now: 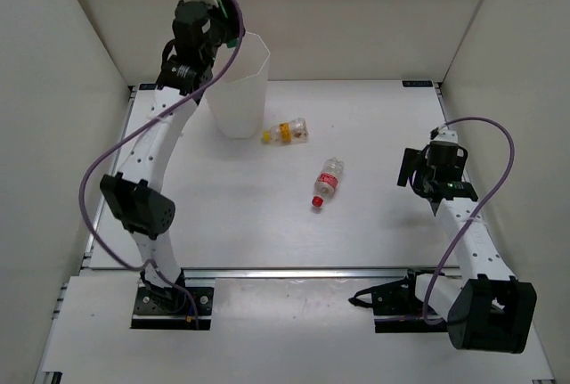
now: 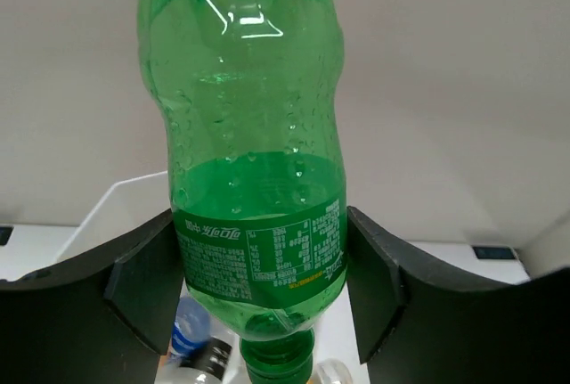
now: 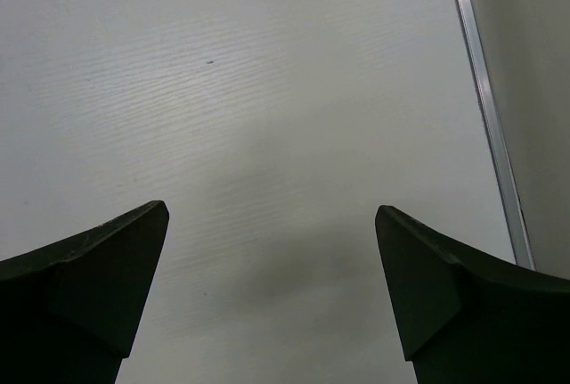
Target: Put the plastic bottles in the bin
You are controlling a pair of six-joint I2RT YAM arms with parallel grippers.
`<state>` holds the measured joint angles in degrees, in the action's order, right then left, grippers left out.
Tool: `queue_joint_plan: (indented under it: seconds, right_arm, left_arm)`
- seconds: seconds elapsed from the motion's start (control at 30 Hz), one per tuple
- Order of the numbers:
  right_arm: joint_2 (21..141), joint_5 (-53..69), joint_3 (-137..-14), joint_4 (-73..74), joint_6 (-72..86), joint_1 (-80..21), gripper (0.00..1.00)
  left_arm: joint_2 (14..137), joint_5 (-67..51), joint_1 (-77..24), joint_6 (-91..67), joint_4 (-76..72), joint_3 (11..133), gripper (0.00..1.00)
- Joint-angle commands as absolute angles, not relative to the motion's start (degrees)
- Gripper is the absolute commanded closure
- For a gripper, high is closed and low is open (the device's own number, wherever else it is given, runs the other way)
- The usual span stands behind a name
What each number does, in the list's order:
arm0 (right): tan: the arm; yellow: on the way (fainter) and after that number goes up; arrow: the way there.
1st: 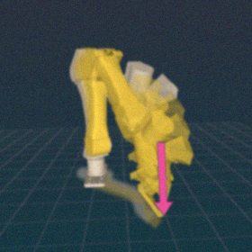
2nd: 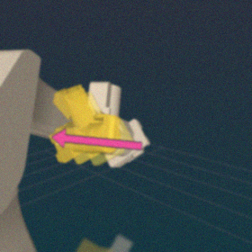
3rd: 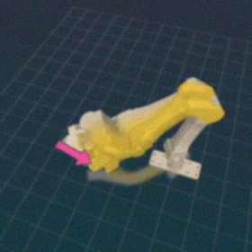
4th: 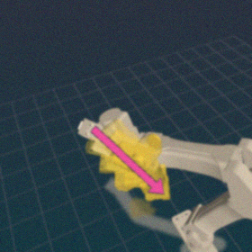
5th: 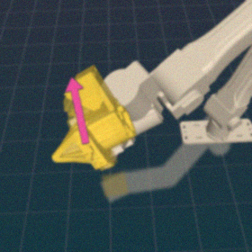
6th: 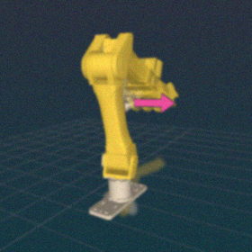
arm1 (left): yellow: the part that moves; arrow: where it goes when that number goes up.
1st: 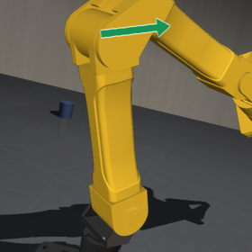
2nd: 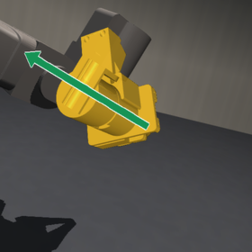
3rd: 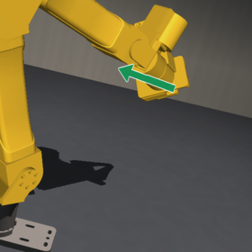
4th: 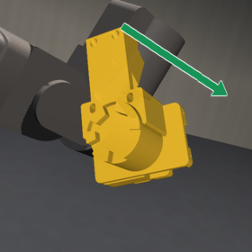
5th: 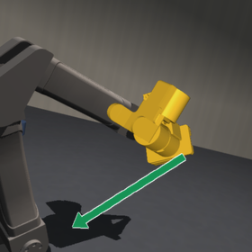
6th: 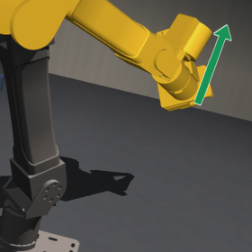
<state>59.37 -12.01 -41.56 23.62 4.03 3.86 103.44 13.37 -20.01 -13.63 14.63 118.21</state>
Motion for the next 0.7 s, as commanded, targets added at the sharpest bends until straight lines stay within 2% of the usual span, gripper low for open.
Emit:
queue_joint_plan:
  seconds: [0.0,0.03,0.1,0.2,0.3,0.4,0.53,0.67]
  right_arm:
    - [61.16,-10.19,-45.09,20.04,3.08,4.14,0.01]
    - [61.69,-10.98,-45.17,21.26,3.25,3.61,0.01]
    - [63.28,-13.35,-46.58,22.66,2.82,3.08,0.01]
    - [64.07,-13.10,-48.25,24.43,3.08,3.08,0.01]
    - [63.46,-11.69,-48.43,25.49,3.69,3.08,0.00]
    - [61.88,-11.34,-46.85,25.75,4.48,2.11,0.01]
    - [59.42,-9.15,-45.79,26.81,5.97,2.63,0.00]
    - [56.43,-7.56,-43.33,29.34,5.98,4.56,0.01]
  left_arm:
    - [111.25,13.37,-15.39,-15.81,19.33,125.66,0.24]
    - [112.14,13.19,-14.77,-16.86,19.60,126.03,0.19]
    - [111.27,11.26,-14.94,-17.84,17.69,122.81,0.01]
    - [108.02,13.61,-17.92,-14.78,15.12,118.92,0.01]
    - [107.05,16.52,-21.35,-11.26,17.21,121.01,0.01]
    - [104.16,10.83,-22.94,-13.09,19.94,119.11,0.01]
    - [98.45,2.04,-27.67,-13.37,19.17,104.20,0.02]
    - [97.03,-0.43,-36.98,-12.92,20.91,91.00,0.01]
